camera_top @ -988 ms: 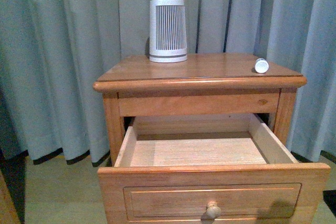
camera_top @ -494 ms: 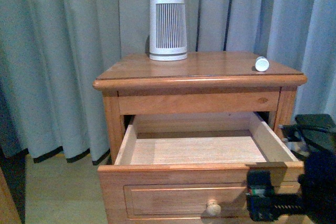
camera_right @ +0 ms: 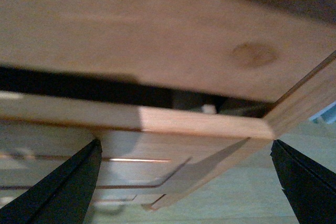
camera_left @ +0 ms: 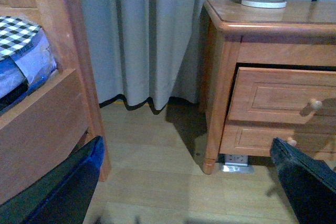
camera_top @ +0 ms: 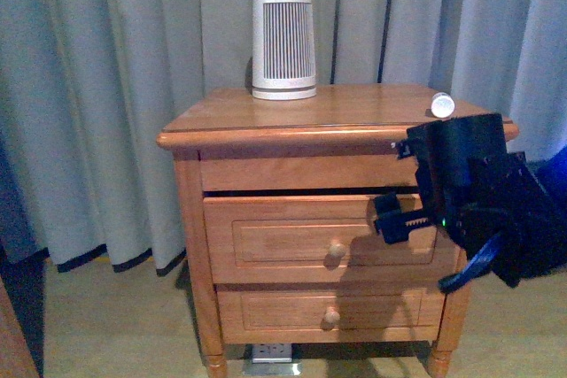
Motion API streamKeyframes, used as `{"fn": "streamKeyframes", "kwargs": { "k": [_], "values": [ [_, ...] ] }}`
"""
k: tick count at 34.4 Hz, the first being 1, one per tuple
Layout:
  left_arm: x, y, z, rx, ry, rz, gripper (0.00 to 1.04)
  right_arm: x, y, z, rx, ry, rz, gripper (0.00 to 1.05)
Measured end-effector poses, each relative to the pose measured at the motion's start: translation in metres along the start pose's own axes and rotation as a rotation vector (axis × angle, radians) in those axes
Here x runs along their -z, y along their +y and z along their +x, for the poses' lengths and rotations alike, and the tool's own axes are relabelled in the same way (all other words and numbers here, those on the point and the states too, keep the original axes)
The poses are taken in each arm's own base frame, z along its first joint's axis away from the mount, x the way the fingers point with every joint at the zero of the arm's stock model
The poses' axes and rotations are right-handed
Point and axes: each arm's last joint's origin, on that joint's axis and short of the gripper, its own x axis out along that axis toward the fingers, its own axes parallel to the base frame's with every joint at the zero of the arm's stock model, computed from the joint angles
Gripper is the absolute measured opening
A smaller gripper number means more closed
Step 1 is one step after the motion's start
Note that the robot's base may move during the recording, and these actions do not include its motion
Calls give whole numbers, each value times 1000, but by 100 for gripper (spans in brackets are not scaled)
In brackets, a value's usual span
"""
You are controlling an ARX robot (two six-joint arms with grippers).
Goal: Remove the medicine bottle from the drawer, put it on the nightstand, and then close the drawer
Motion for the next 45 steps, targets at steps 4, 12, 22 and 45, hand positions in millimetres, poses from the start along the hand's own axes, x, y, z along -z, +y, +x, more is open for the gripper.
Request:
{"fn": "streamKeyframes", "kwargs": {
  "k": [4,12,22,45],
  "values": [
    [0,0,0,0,0,0,98,-14,-12,9,37,-5,12,98],
    [0,0,0,0,0,0,98,-1,-10,-29,-61,39,83,98],
    [0,0,0,0,0,0,98,-20,-55,-124,-38,-41,232,98],
    [0,0,0,0,0,0,98,41,-181,-343,253,-277,370,98]
  ]
}}
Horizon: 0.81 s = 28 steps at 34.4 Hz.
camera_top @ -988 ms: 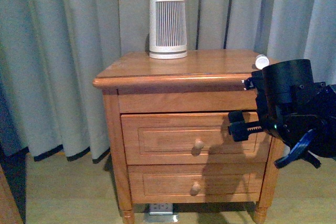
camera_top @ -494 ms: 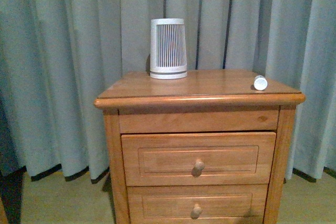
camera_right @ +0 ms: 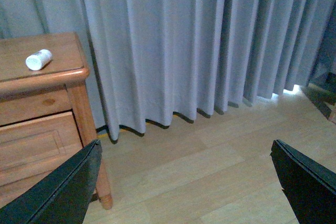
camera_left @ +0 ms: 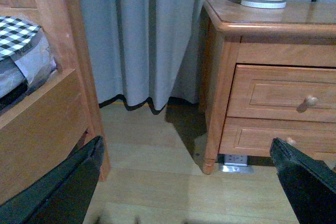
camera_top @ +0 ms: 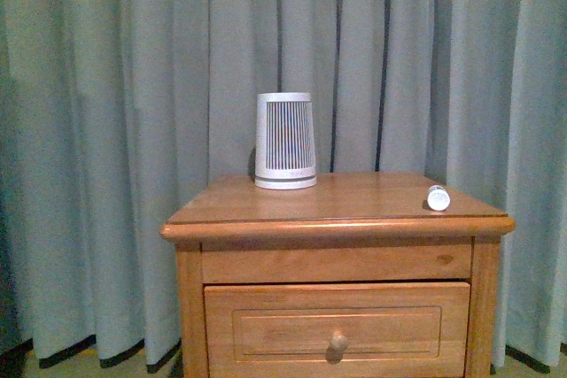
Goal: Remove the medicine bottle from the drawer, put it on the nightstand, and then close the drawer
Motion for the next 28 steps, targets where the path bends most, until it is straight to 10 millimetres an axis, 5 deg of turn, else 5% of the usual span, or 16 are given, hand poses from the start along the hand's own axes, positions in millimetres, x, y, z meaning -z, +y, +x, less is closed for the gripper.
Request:
{"fn": "streamKeyframes", "kwargs": {
  "k": [3,6,10,20,28],
  "values": [
    [0,0,0,0,0,0,98,1,0,0,-50,7,-8,96],
    [0,0,0,0,0,0,98,7,-2,-1,-326,13,-20,80],
    [0,0,0,0,0,0,98,20,4,-14,-465,29,-34,61],
    [0,0,0,0,0,0,98,42,4,-17,-493,25,-36,4],
    [0,0,0,0,0,0,98,52,4,-17,-493,23,-39,3]
  ]
}}
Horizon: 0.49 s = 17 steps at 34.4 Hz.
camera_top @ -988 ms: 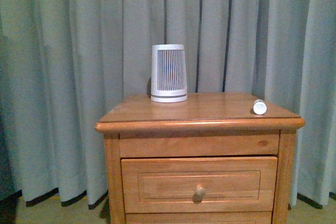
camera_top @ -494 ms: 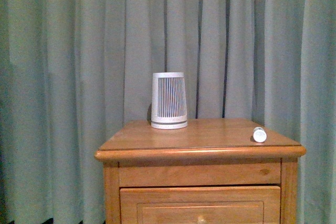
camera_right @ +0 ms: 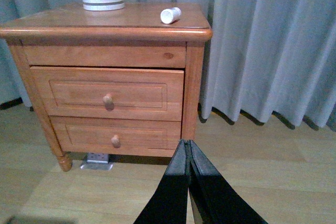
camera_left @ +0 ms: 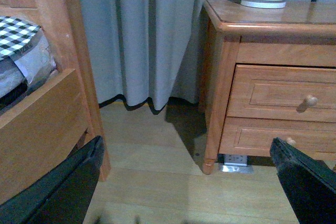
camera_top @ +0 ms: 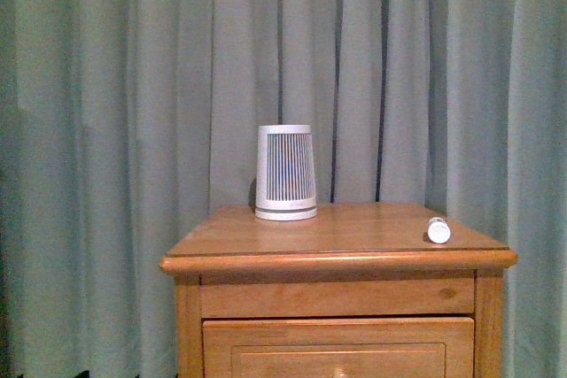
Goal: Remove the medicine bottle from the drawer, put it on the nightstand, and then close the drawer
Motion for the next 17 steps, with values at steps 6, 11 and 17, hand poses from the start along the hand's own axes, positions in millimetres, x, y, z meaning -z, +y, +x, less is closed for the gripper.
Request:
{"fn": "streamKeyframes", "kwargs": {
  "k": [6,11,17],
  "values": [
    [0,0,0,0,0,0,98,4,0,0,0,0,0,3],
    [0,0,0,0,0,0,98,14,0,0,-1,-4,0,3],
    [0,0,0,0,0,0,98,14,0,0,0,-10,0,3]
  ]
}}
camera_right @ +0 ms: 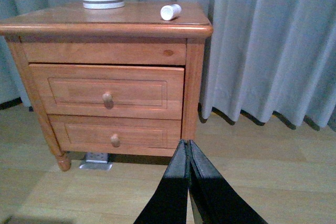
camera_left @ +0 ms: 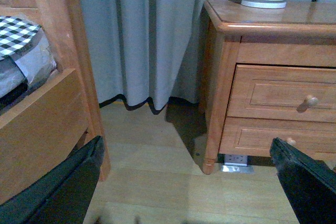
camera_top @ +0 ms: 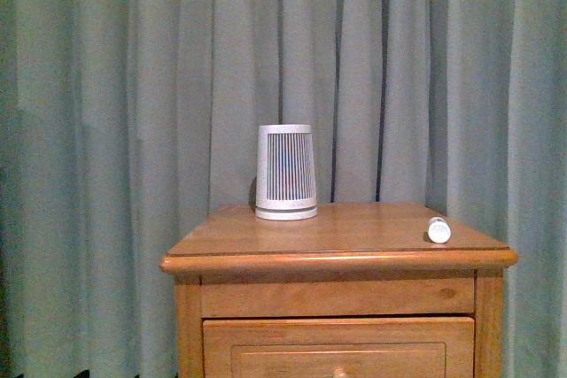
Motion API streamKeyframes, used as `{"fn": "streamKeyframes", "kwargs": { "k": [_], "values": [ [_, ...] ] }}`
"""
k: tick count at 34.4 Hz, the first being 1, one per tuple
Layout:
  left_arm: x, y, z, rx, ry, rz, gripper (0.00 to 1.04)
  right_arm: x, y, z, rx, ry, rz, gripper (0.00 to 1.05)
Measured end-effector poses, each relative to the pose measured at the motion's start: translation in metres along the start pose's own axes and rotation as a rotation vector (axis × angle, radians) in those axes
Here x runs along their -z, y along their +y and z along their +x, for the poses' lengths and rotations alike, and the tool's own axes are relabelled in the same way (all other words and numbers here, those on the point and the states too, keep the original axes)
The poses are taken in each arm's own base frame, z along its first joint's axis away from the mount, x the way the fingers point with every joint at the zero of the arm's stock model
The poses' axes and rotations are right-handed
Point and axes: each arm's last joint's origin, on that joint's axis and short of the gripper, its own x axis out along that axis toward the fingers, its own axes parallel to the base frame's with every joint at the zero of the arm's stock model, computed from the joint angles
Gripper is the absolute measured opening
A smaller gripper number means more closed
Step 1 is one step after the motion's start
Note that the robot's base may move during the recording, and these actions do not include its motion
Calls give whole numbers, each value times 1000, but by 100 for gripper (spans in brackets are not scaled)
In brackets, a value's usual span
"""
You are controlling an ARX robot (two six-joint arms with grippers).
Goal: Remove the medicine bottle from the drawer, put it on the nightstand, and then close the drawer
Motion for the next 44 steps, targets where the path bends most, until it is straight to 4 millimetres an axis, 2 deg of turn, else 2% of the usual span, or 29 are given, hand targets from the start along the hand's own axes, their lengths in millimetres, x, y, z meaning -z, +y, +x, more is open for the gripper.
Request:
{"fn": "streamKeyframes", "kwargs": {
  "k": [2,3,6,9,14,19,21,44],
  "values": [
    [0,0,0,0,0,0,98,0,0,0,0,0,0,3],
    [0,0,0,0,0,0,98,0,0,0,0,0,0,6],
    [0,0,0,0,0,0,98,0,0,0,0,-1,0,22],
    [0,0,0,0,0,0,98,0,0,0,0,-1,0,42],
    [0,0,0,0,0,0,98,0,0,0,0,-1,0,63],
    [0,0,0,0,0,0,98,0,0,0,0,-1,0,92],
    [0,0,0,0,0,0,98,0,0,0,0,-1,0,99],
    [0,0,0,0,0,0,98,0,0,0,0,-1,0,98]
  ]
}}
